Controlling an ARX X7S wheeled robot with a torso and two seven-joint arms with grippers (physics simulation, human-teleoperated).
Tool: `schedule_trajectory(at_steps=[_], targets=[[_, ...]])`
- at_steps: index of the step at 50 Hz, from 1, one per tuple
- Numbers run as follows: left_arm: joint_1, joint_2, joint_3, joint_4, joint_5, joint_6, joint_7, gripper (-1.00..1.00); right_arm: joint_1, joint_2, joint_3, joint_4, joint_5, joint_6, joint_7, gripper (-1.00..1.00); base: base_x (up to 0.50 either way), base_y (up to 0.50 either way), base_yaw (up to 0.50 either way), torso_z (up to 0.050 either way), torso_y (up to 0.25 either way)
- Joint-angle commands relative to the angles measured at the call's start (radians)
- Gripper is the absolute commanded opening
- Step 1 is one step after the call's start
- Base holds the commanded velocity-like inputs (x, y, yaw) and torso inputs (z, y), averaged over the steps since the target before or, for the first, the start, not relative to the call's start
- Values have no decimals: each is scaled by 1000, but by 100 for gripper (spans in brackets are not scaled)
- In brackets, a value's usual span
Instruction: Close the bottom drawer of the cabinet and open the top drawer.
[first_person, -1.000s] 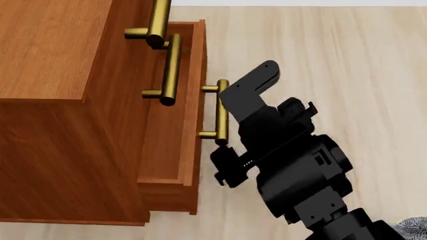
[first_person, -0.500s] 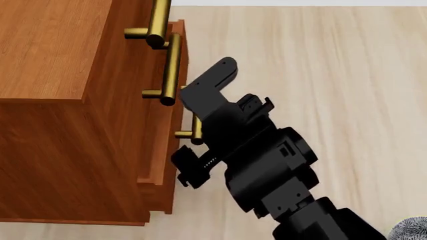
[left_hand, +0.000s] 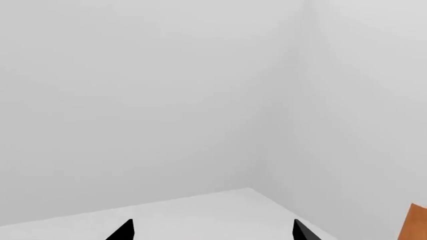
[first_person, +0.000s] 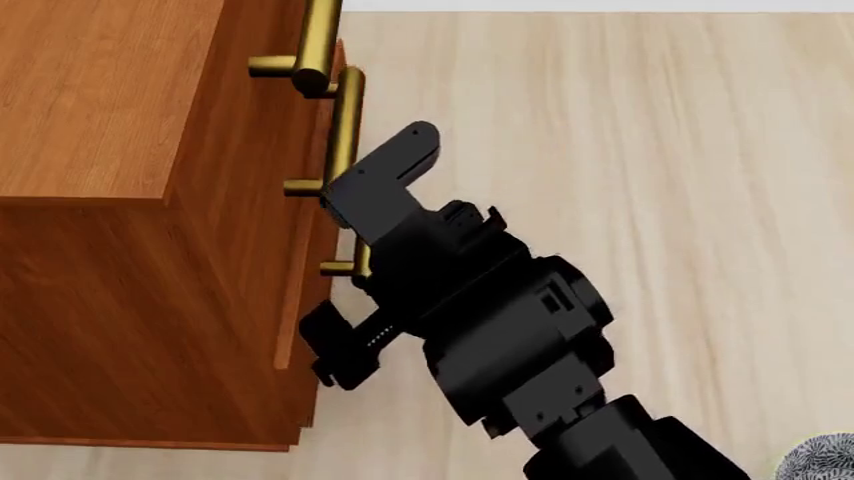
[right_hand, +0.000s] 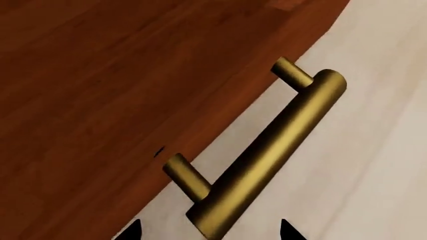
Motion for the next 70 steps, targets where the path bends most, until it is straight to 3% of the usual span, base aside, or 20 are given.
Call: schedule_trajectory(at_steps=[1,21,31,38,47,49,53,54,59,61,65,70], targets=[[3,-1,-2,-1,-6,7,-2,100,-17,-27,36,-113,148,88,-55,100,0,3,4,0,0],[6,-7,0,0,-14,8,-11,100,-31,-30,182,-208,373,248,-82,100,0,1,2,0,0],[8,-10,1,0,-17,9,-16,100,-70,20,226,-337,419,312,13,100,0,3,4,0,2],[7,-13,6,0,-15,8,-21,100,-147,92,364,-607,544,465,193,100,0,2,2,0,1],[11,-14,9,-5,-16,15,-20,100,-258,161,468,-920,567,505,429,100,0,1,1,0,1],[10,-16,10,-7,-18,15,-20,100,-332,183,553,-1054,550,407,489,100,0,0,2,0,0],[11,-17,11,-7,-18,18,-21,100,-349,164,672,-1105,650,500,602,100,0,0,0,0,0],[15,-15,12,-7,-16,24,-19,100,-368,163,752,-1196,666,518,709,100,0,0,0,0,0],[15,-15,7,-2,-20,25,-23,100,-369,144,905,-1299,839,607,870,100,0,0,0,0,0],[22,-14,13,-6,-9,43,-19,100,-355,125,1025,-1244,1114,611,1080,100,0,0,0,0,0],[20,-16,13,-7,-13,40,-21,100,-305,164,1023,-1268,1212,606,1178,100,0,0,0,0,0],[25,-15,15,-10,-10,49,-20,100,-294,153,1093,-1181,1505,368,1393,100,0,0,0,0,0]])
